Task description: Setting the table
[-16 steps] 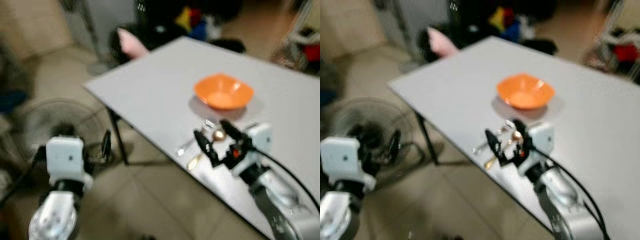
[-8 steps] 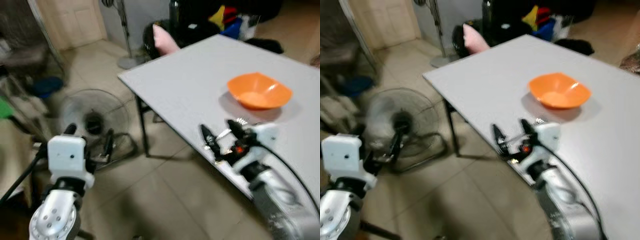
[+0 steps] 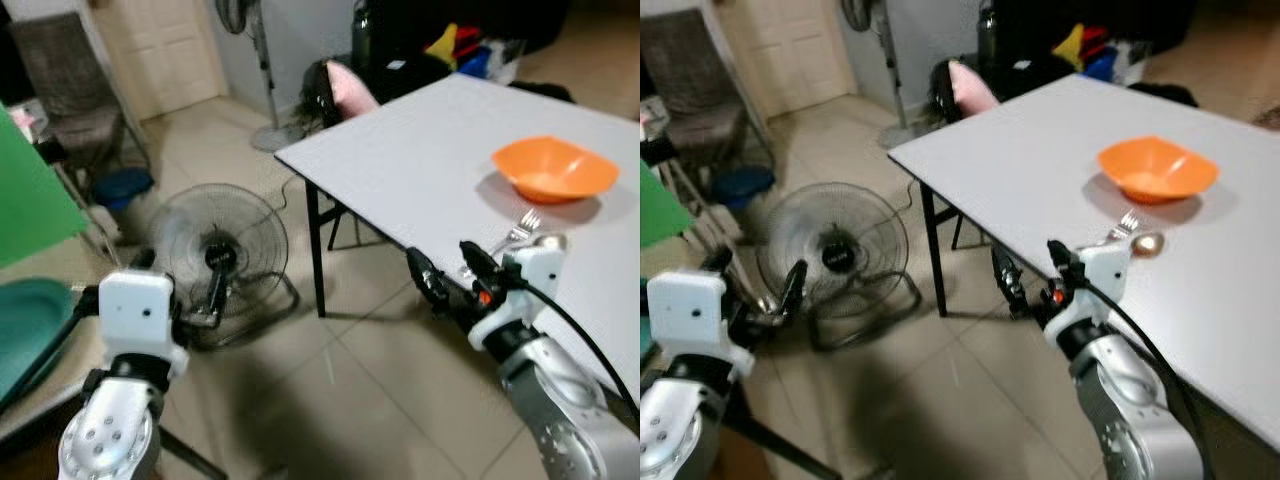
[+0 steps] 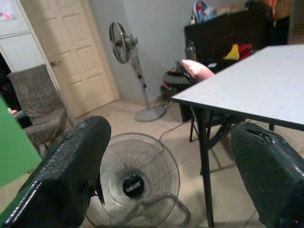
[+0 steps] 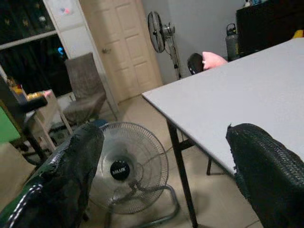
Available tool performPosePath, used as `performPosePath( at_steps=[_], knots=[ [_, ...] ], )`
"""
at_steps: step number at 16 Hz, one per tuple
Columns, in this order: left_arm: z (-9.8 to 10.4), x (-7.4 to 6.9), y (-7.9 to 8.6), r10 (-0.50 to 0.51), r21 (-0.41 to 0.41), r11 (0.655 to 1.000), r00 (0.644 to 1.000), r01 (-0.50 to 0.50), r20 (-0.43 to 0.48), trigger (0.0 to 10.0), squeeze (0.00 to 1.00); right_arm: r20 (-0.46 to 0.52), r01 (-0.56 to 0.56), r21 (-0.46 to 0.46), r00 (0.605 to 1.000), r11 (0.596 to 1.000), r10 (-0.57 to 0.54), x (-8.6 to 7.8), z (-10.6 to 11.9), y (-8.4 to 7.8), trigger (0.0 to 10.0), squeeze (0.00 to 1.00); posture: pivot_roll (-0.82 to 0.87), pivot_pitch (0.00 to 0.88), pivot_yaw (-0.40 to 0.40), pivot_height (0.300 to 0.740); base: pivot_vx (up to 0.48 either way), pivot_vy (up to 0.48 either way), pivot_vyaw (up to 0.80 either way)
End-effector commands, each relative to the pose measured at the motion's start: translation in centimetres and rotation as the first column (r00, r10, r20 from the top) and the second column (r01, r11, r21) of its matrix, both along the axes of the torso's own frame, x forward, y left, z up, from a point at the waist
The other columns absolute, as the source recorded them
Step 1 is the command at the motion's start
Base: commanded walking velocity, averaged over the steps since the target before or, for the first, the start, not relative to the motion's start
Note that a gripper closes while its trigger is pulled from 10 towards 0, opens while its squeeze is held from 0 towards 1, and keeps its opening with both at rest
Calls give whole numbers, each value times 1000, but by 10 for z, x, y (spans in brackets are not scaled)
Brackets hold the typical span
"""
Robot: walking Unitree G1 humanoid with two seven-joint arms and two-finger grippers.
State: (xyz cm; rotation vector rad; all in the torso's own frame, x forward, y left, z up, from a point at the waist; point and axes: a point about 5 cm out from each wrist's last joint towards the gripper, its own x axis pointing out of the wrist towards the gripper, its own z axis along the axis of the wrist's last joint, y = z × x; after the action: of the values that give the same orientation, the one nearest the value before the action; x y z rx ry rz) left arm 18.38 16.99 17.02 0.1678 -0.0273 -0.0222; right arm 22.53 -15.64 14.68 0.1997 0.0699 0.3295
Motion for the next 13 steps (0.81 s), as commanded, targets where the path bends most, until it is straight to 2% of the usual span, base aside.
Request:
performPosePath(
  at_steps=[1, 6, 9, 13],
  knots=[
    [-3, -1, 6, 23, 22, 1000, 1000, -22, -20, 10000, 1000, 12, -38, 20, 999, 999, 38, 2, 5, 10, 10000, 1000, -27, 0, 83, 740, 0, 412, 0],
    [-3, -1, 4, 31, 18, 999, 999, -31, -19, 10000, 1000, 12, -105, -7, 994, 994, 105, 6, 7, 13, 10000, 1000, -23, 0, 71, 740, 0, 409, 88],
    [-2, -1, 4, 32, 24, 999, 999, -32, -16, 10000, 1000, 16, -136, -10, 991, 991, 136, 9, 8, 15, 10000, 1000, -19, 0, 69, 740, 0, 404, 800],
    [0, 0, 6, 59, 26, 998, 998, -58, -5, 10000, 976, 7, -146, 0, 989, 989, 146, 11, 7, 15, 10000, 1000, -21, 0, 71, 740, 0, 0, 800]
  ],
)
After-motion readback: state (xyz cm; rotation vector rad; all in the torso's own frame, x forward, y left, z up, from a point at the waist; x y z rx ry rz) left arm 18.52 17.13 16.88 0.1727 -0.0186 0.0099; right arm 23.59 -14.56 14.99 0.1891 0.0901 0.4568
